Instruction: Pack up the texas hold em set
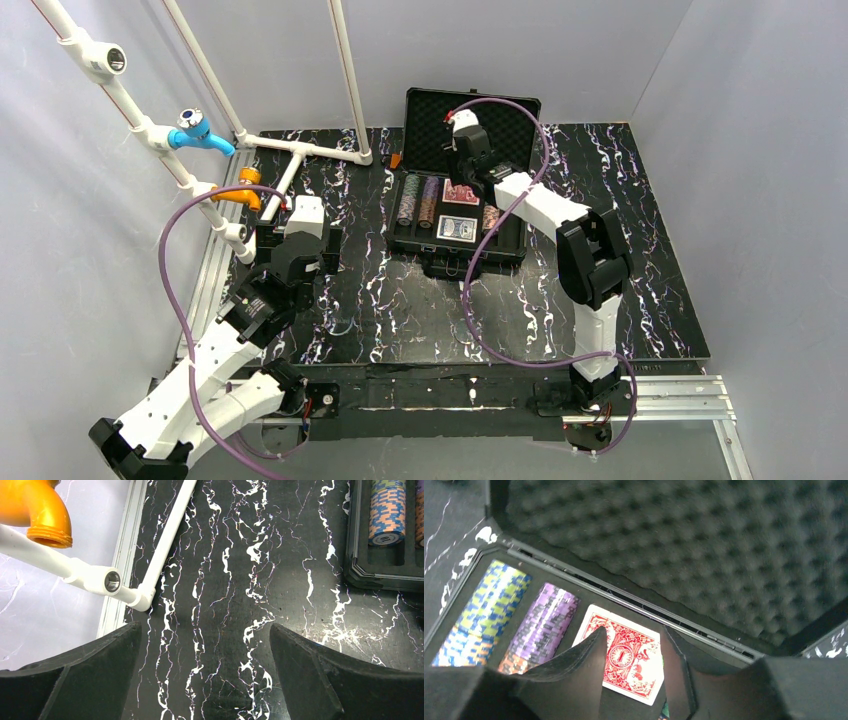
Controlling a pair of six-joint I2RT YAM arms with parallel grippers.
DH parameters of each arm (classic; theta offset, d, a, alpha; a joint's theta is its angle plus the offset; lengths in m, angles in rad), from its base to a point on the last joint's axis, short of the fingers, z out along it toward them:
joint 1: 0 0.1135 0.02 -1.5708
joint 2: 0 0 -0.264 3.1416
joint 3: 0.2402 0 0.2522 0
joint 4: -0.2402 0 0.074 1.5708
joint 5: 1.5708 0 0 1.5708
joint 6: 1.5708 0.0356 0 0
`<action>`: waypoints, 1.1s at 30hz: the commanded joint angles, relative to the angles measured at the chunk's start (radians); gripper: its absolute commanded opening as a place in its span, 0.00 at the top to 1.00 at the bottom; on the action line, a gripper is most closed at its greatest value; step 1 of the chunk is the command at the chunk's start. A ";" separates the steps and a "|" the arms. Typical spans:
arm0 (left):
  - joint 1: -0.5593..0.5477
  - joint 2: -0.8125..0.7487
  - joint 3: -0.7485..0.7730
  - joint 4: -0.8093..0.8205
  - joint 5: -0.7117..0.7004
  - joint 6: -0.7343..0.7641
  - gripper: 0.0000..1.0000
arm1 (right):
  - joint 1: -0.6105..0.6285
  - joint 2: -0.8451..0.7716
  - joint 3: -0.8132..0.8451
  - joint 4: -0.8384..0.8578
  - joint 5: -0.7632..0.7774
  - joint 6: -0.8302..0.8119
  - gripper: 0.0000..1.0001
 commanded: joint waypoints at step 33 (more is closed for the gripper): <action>0.006 -0.018 0.013 0.003 -0.008 -0.001 0.01 | -0.025 0.126 -0.003 0.116 0.125 0.311 0.70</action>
